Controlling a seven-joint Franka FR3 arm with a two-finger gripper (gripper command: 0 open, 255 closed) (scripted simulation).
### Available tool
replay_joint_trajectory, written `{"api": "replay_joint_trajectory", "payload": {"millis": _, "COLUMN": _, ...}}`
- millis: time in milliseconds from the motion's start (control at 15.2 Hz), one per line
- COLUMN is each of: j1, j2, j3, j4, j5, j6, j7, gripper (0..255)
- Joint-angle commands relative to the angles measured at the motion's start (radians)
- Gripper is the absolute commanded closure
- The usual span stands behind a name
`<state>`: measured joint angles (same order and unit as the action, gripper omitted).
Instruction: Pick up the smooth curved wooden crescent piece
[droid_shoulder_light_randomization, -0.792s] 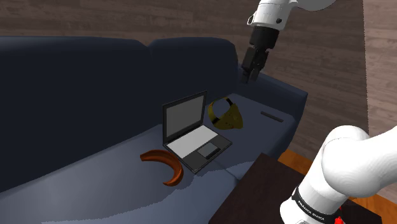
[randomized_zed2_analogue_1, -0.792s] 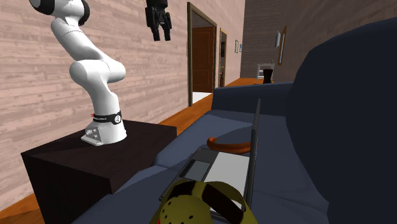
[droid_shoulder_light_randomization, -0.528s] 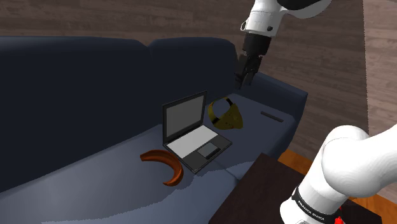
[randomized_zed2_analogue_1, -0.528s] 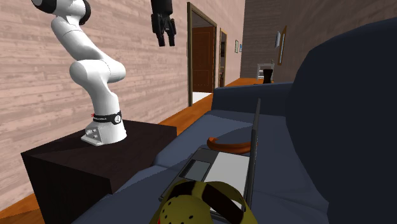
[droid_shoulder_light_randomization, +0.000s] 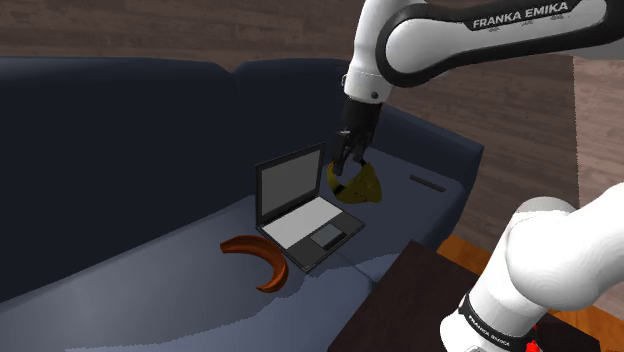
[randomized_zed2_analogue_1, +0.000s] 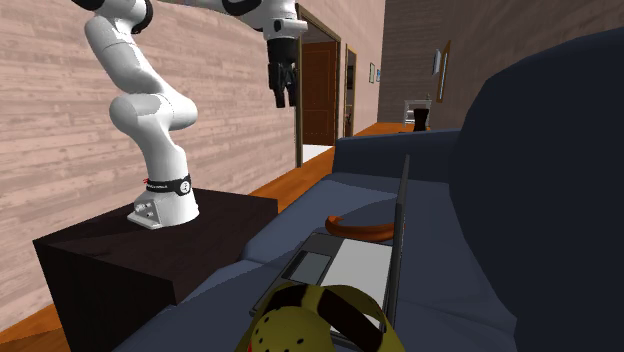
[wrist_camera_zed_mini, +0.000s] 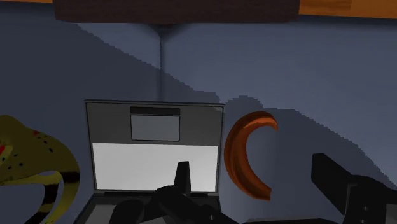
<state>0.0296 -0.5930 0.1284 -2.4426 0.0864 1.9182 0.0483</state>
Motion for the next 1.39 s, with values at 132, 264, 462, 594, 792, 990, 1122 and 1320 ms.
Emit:
{"api": "replay_joint_trajectory", "payload": {"millis": 132, "j1": -0.005, "j2": 0.11, "j3": 0.062, "j4": -0.028, "j5": -0.03, "j6": 0.144, "j7": 0.062, "gripper": 0}}
{"api": "replay_joint_trajectory", "payload": {"millis": 264, "j1": -0.011, "j2": 0.174, "j3": 0.094, "j4": -0.03, "j5": -0.054, "j6": 0.211, "j7": 0.1, "gripper": 0}}
{"api": "replay_joint_trajectory", "payload": {"millis": 462, "j1": -0.024, "j2": 0.28, "j3": 0.141, "j4": -0.023, "j5": -0.106, "j6": 0.305, "j7": 0.167, "gripper": 0}}
{"api": "replay_joint_trajectory", "payload": {"millis": 594, "j1": -0.037, "j2": 0.356, "j3": 0.17, "j4": -0.009, "j5": -0.154, "j6": 0.362, "j7": 0.221, "gripper": 0}}
{"api": "replay_joint_trajectory", "payload": {"millis": 792, "j1": -0.054, "j2": 0.478, "j3": 0.207, "j4": 0.024, "j5": -0.251, "j6": 0.435, "j7": 0.318, "gripper": 0}}
{"api": "replay_joint_trajectory", "payload": {"millis": 990, "j1": -0.061, "j2": 0.608, "j3": 0.226, "j4": 0.074, "j5": -0.376, "j6": 0.487, "j7": 0.431, "gripper": 0}}
{"api": "replay_joint_trajectory", "payload": {"millis": 1122, "j1": -0.055, "j2": 0.696, "j3": 0.224, "j4": 0.116, "j5": -0.466, "j6": 0.509, "j7": 0.51, "gripper": 0}}
{"api": "replay_joint_trajectory", "payload": {"millis": 1320, "j1": -0.025, "j2": 0.827, "j3": 0.2, "j4": 0.191, "j5": -0.593, "j6": 0.527, "j7": 0.619, "gripper": 0}}
